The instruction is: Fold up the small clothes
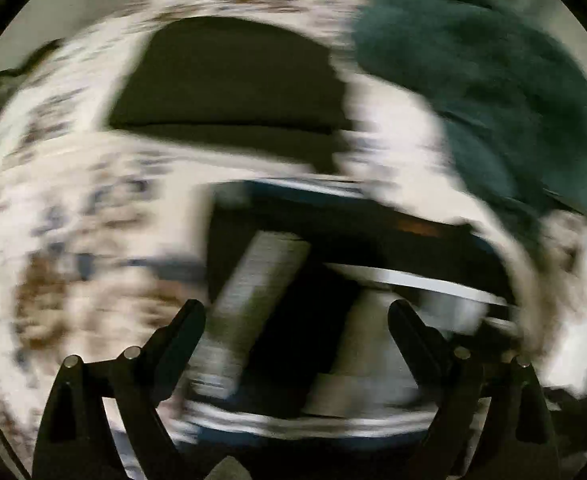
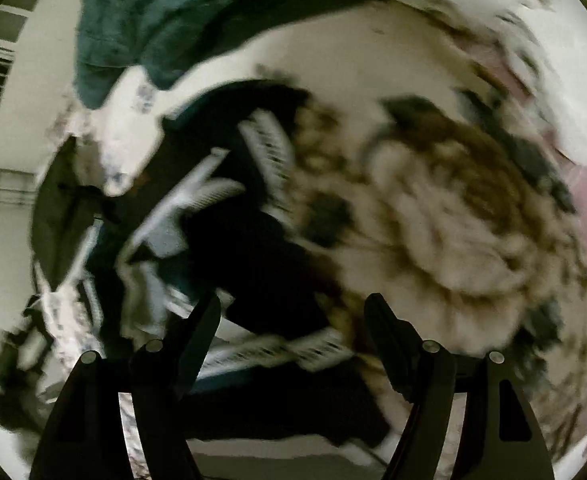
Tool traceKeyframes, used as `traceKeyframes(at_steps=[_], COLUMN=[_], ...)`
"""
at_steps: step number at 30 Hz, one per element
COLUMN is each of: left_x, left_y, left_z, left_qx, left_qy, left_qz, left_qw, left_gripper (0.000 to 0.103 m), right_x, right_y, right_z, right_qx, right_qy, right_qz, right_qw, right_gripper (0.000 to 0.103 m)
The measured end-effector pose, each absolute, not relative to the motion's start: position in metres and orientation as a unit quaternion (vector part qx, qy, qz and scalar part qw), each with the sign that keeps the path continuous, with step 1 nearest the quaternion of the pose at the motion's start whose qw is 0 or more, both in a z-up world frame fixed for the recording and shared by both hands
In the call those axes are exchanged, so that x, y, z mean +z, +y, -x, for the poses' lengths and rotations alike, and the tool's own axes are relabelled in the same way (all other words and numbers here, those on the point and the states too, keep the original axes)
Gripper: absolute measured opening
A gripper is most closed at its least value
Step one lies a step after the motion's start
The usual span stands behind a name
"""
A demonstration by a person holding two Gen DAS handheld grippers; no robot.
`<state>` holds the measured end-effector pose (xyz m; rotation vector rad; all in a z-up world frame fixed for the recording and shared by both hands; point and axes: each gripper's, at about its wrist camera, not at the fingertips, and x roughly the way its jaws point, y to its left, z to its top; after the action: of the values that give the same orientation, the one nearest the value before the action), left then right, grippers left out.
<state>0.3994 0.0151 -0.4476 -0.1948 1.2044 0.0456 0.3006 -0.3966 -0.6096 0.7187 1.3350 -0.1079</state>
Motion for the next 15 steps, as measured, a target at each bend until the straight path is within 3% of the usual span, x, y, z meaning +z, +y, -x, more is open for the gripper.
traceKeyframes(at_steps=[3, 8, 9, 10, 11, 15], left_x=[-0.475, -0.512, -0.517, -0.521, -0.527, -0.533], left_y=[0.058, 0.055, 0.051, 0.046, 0.040, 0.025], left_z=[-0.401, -0.405, -0.405, -0.406, -0.406, -0.397], left_qx=[0.086, 0.100, 0.096, 0.090, 0.084, 0.066], left_qy=[0.582, 0.600, 0.604, 0.608, 0.613, 0.619], left_qz=[0.075, 0.042, 0.038, 0.035, 0.030, 0.015], left_qw=[0.805, 0.792, 0.791, 0.788, 0.785, 0.782], left_gripper=[0.093, 0.093, 0.093, 0.093, 0.093, 0.093], right_x=[-0.605, -0.602, -0.610, -0.618, -0.624, -0.629], right_y=[-0.385, -0.345, -0.341, -0.333, -0.328, -0.339], right_z=[-0.330, -0.370, -0.375, -0.379, -0.379, -0.341], right_qx=[-0.030, -0.038, -0.040, -0.039, -0.050, -0.060], right_qy=[0.599, 0.619, 0.632, 0.642, 0.657, 0.680], right_qz=[-0.309, -0.209, -0.195, -0.179, -0.147, -0.129], right_qw=[0.738, 0.756, 0.749, 0.744, 0.738, 0.719], right_gripper=[0.076, 0.075, 0.061, 0.028, 0.019, 0.019])
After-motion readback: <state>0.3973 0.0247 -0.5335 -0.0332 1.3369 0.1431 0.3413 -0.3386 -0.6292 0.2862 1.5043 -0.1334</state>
